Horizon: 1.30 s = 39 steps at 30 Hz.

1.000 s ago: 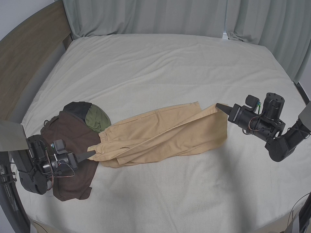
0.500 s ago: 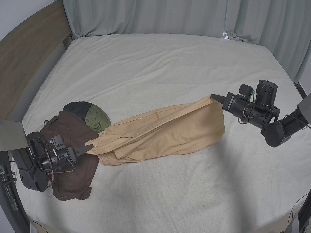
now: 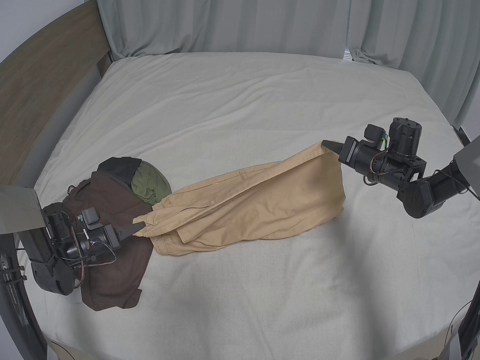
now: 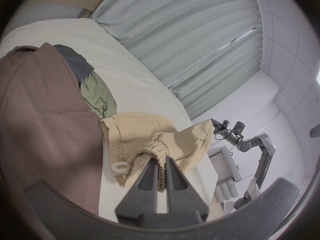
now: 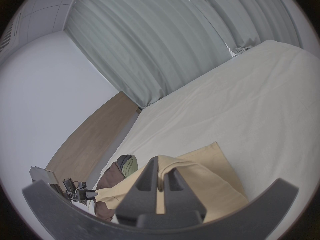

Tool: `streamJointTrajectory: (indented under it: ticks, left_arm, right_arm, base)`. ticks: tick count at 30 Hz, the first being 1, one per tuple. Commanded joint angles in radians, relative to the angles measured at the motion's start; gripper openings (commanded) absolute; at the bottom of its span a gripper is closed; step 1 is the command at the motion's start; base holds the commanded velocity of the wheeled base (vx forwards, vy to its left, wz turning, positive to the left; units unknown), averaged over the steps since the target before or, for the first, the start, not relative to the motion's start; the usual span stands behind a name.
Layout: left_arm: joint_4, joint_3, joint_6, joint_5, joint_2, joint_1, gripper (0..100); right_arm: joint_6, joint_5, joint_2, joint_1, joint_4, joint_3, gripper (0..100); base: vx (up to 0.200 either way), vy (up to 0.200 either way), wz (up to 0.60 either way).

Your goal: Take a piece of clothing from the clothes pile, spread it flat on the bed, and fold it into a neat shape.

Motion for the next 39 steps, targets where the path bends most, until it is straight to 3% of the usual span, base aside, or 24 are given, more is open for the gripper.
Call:
streamJointTrajectory:
  ticks: [1,15,20,29,34,39]
  left_arm:
    - [-0.001,-0.020,-0.018,0.013,0.002,-0.007,0]
    - [-0.001,-0.113,-0.049,0.096,0.066,-0.061,0]
    - [-0.001,-0.144,-0.085,0.130,0.085,-0.065,0]
    - [-0.001,-0.181,-0.088,0.137,0.119,-0.062,0]
    - [-0.001,-0.216,-0.088,0.193,0.149,-0.061,0]
    - [-0.001,-0.233,-0.090,0.199,0.168,-0.058,0]
  right_arm:
    - [0.000,0.000,0.029,-0.015,-0.002,-0.010,0]
    - [0.001,-0.002,0.069,-0.039,-0.002,-0.064,0]
    - [0.003,-0.002,0.106,-0.045,-0.005,-0.091,0]
    - [0.004,-0.002,0.167,-0.036,-0.008,-0.179,0]
    - [0.004,0.000,0.209,-0.035,-0.008,-0.223,0]
    - [0.004,-0.002,0.252,-0.036,-0.010,-0.268,0]
  base:
    - [0.000,0.000,0.00]
    - [0.000,0.000,0.00]
    - [0.000,0.000,0.00]
    - [0.000,0.000,0.00]
    - [0.000,0.000,0.00]
    - [0.000,0.000,0.00]
